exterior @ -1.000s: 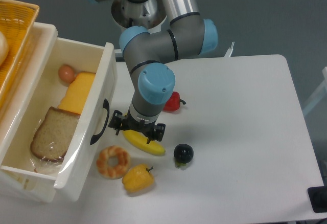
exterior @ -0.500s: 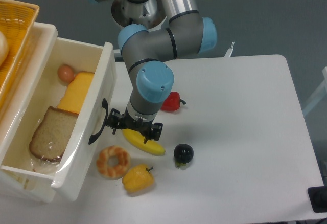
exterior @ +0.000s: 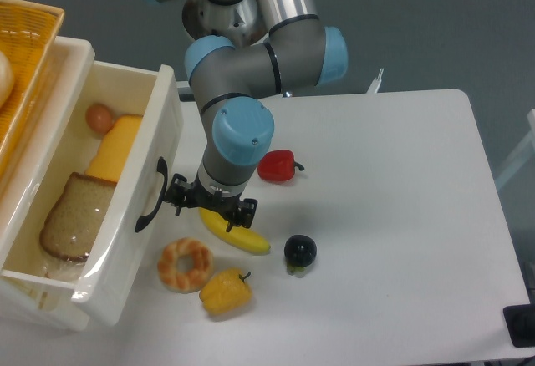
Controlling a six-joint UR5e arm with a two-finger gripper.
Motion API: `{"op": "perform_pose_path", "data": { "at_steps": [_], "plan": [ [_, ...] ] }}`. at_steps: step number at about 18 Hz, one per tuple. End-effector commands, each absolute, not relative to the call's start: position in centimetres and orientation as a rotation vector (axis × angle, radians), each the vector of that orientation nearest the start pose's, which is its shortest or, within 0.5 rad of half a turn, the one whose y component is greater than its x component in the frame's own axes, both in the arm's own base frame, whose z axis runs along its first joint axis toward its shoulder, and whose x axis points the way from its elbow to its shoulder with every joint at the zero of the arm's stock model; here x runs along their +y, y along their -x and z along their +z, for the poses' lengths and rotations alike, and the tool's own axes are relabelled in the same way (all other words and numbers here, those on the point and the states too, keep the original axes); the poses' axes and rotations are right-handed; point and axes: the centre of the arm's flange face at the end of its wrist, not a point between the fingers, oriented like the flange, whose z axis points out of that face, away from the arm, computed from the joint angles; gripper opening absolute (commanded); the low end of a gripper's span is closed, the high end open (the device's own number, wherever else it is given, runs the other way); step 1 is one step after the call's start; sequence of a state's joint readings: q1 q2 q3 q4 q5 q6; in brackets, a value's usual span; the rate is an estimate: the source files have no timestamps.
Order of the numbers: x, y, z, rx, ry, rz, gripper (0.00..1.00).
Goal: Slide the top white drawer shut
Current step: 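Push the drawer front with the gripper, sliding the drawer into the cabinet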
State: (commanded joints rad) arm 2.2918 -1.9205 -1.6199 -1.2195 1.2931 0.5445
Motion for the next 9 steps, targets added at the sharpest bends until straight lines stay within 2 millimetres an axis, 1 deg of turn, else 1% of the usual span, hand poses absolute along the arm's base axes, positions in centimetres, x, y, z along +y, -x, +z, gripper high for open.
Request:
{"op": "perform_pose_path", "data": {
  "at_steps": [2,7,9],
  "plan": [
    [56.1,26.9,31.3,-0.252,2.979,-0.375,1.0],
    [56.6,25.8,31.8,-0.219,2.973,-0.367,1.0],
    [57.0,24.9,31.9,-0.192,2.976,-0.358,1.0]
  ]
}}
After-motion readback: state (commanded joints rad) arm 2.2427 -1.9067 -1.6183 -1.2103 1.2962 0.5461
